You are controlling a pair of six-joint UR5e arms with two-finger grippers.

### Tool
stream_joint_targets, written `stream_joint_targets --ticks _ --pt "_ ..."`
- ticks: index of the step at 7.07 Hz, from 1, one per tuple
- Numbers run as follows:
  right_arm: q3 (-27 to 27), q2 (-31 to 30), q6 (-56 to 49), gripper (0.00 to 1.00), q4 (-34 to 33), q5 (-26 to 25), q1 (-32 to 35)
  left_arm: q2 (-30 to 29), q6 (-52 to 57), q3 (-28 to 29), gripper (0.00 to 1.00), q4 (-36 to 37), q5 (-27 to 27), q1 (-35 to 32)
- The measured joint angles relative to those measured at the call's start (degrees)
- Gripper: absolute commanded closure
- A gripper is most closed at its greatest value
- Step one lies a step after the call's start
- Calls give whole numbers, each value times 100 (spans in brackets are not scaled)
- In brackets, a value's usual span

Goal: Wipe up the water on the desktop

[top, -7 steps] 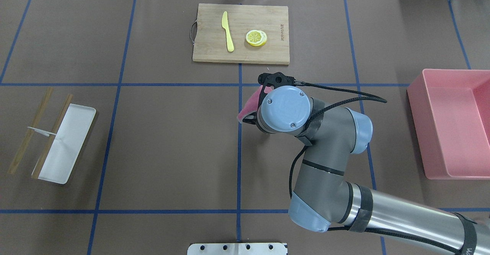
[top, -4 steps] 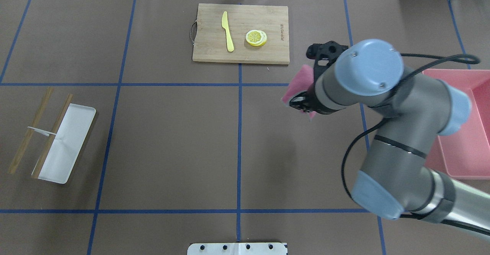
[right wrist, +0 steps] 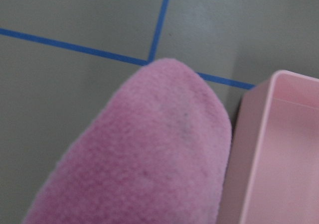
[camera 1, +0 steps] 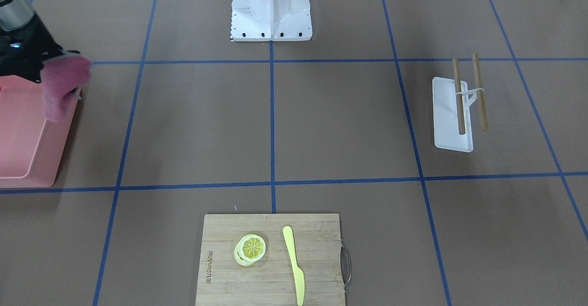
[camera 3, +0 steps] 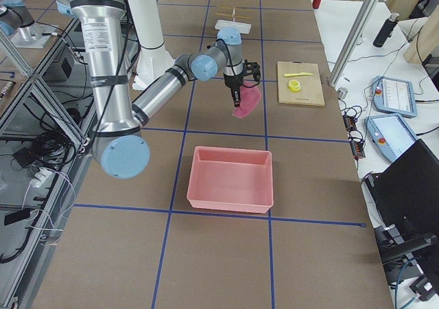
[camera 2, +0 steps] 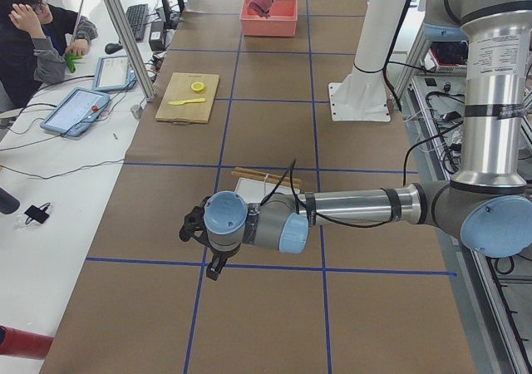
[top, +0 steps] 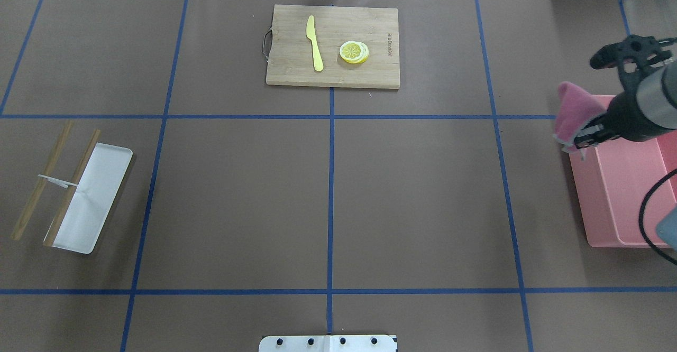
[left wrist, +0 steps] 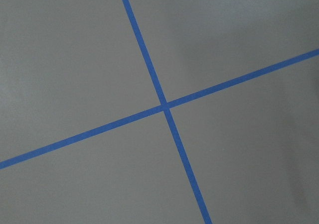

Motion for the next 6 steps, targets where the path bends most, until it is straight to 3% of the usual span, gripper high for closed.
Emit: stream_joint_targets --ticks 1,3,6 --pt "-129 -633 -816 1 431 395 522 -3 -7 1 2 1 2 0" --pt "-490 -1439 -2051 0 951 945 1564 -10 -22 -1 2 -2 6 0" --pt "-925 -1869 -2573 0 1017 935 2639 1 -16 42 2 48 80 2"
